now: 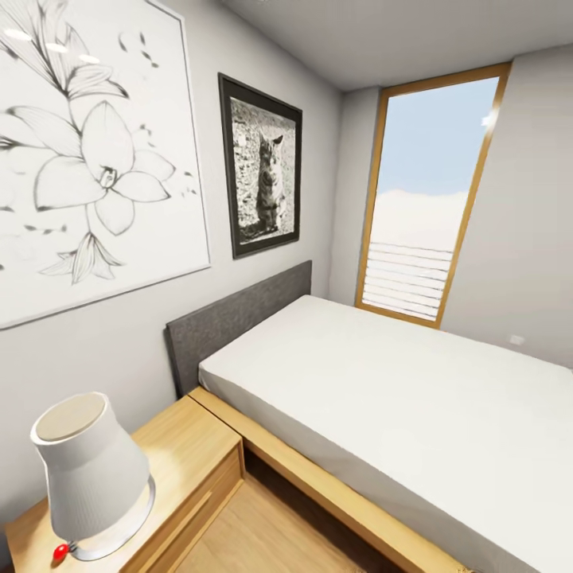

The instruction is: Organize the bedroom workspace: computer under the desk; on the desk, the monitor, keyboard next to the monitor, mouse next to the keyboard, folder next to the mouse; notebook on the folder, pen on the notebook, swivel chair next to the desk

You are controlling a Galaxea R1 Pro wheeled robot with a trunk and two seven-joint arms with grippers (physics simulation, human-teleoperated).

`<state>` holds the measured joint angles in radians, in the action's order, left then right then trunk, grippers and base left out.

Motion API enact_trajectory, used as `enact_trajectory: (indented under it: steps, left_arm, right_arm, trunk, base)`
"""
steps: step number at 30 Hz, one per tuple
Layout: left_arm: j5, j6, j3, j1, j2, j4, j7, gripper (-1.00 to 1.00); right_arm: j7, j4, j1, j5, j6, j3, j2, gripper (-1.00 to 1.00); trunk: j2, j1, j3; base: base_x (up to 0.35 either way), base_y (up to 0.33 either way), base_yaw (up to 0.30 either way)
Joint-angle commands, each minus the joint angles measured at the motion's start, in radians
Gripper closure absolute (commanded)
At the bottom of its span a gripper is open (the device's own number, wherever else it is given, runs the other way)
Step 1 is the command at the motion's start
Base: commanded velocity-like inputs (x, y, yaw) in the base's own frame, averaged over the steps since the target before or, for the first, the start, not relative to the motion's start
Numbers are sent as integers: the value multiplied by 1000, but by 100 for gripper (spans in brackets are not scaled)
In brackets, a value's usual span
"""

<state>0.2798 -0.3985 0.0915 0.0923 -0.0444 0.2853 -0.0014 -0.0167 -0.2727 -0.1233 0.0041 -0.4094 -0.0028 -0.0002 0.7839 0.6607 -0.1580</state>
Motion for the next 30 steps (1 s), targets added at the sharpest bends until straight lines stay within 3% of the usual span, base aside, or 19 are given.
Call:
enact_trajectory:
  steps: [1, 5, 13, 19, 30]
  left_arm:
    - [2, -10, 1, 0, 1, -4, 0, -100]
    - [-2, -63, -9, 1, 3, -52, 0, -100]
    - [-1, -82, -108, 1, 14, -84, 4, -100]
    - [-1, -80, -121, 1, 25, -90, 4, -100]
    - [-1, -81, -122, 1, 26, -92, 4, -100]
  right_arm:
    - [-2, 1, -1, 0, -3, 0, 0, -100]
    - [-2, 1, -1, -1, -1, 0, 0, -100]
    - [28, 1, -1, -2, 5, 1, 0, -100]
    - [80, 1, -1, -3, 12, -1, -1, -100]
    - [108, 3, -1, 0, 15, 1, 0, -100]
  trunk:
    - [1, 0, 0]
    - [1, 0, 4]
    - [1, 0, 12]
    - [1, 0, 16]
    - [1, 0, 10]
  base:
    - [0, 0, -250]
    - [0, 0, -250]
    - [-76, 0, -250]
    - [-264, -14, -265]
    - [-30, -5, -276]
